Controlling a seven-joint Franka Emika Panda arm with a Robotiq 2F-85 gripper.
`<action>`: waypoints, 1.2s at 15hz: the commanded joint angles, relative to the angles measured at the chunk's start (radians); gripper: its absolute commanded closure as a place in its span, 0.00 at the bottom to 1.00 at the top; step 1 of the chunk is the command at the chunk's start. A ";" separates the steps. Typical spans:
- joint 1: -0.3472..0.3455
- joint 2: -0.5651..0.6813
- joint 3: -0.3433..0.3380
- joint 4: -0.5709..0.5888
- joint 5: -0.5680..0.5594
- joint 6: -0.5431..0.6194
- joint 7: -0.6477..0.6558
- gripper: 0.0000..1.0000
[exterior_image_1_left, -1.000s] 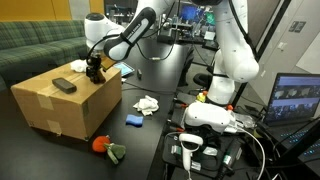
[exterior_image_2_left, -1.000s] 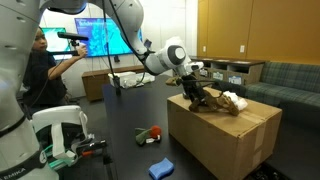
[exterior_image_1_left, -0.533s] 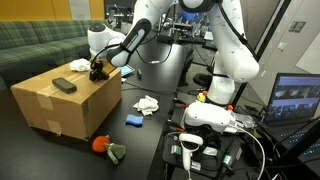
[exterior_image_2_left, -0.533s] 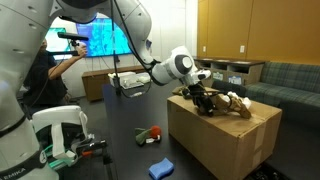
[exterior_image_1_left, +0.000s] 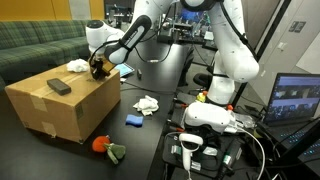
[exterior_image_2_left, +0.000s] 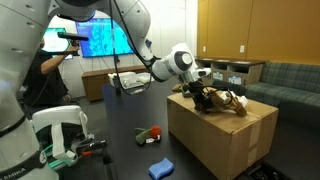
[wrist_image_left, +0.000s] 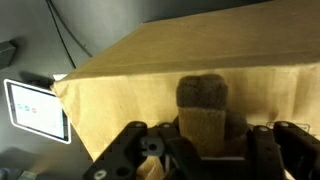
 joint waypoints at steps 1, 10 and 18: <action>-0.005 -0.077 0.040 -0.069 0.033 -0.045 -0.061 0.88; -0.023 -0.365 0.041 -0.385 -0.047 -0.079 -0.039 0.89; -0.208 -0.699 0.094 -0.752 -0.065 -0.195 -0.138 0.89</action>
